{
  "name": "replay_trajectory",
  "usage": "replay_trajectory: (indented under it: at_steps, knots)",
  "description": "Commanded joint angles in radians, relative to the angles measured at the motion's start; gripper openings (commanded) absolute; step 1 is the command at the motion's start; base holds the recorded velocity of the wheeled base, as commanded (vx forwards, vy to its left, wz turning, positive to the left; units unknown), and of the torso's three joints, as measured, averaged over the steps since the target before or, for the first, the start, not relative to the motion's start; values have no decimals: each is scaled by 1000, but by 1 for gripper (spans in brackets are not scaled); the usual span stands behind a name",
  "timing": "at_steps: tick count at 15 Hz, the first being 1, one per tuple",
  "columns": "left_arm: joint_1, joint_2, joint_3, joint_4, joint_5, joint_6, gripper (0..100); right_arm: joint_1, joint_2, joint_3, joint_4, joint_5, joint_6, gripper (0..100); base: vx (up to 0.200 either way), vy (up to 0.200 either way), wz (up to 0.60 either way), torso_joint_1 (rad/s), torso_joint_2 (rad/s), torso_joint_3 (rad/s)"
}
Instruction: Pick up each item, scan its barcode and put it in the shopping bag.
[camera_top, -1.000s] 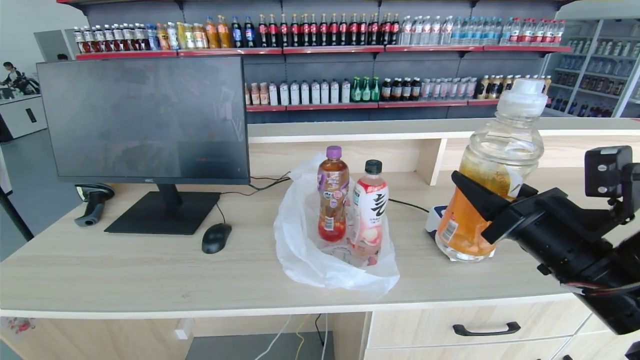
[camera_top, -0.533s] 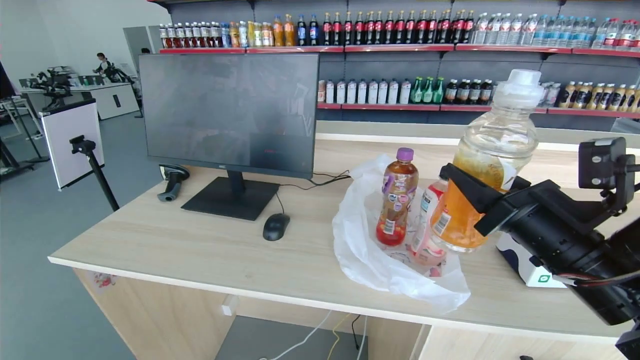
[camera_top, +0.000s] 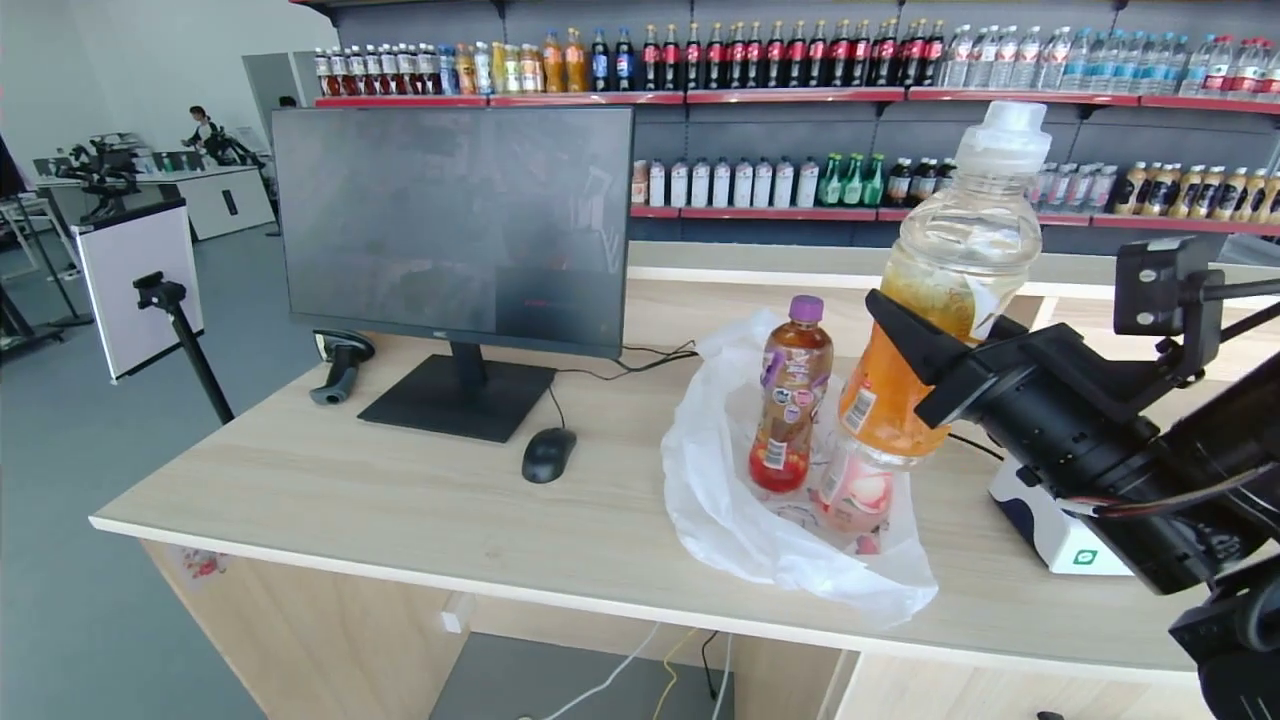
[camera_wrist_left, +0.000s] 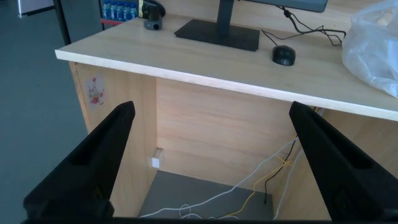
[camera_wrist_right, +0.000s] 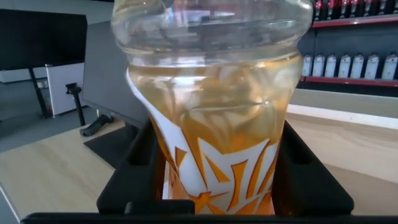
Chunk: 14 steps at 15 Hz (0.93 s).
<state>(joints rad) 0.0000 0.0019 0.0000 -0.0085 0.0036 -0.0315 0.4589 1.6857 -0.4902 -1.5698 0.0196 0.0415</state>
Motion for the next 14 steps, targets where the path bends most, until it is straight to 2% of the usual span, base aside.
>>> replay_trajectory:
  at_steps: [1, 4, 10, 14]
  knots:
    - [0, 0, 0, -1, -1, -1, 100, 44, 88, -27, -1, 2, 1, 0, 0, 0, 0, 0, 0, 0]
    - [0, 0, 0, -1, -1, -1, 100, 124, 172, -77, -1, 2, 3, 0, 0, 0, 0, 0, 0, 0]
    - [0, 0, 0, -1, -1, -2, 100, 96, 299, -199, -1, 2, 1, 0, 0, 0, 0, 0, 0, 0]
    - [0, 0, 0, -1, 1, -2, 100, 87, 305, -174, -1, 2, -15, 0, 0, 0, 0, 0, 0, 0]
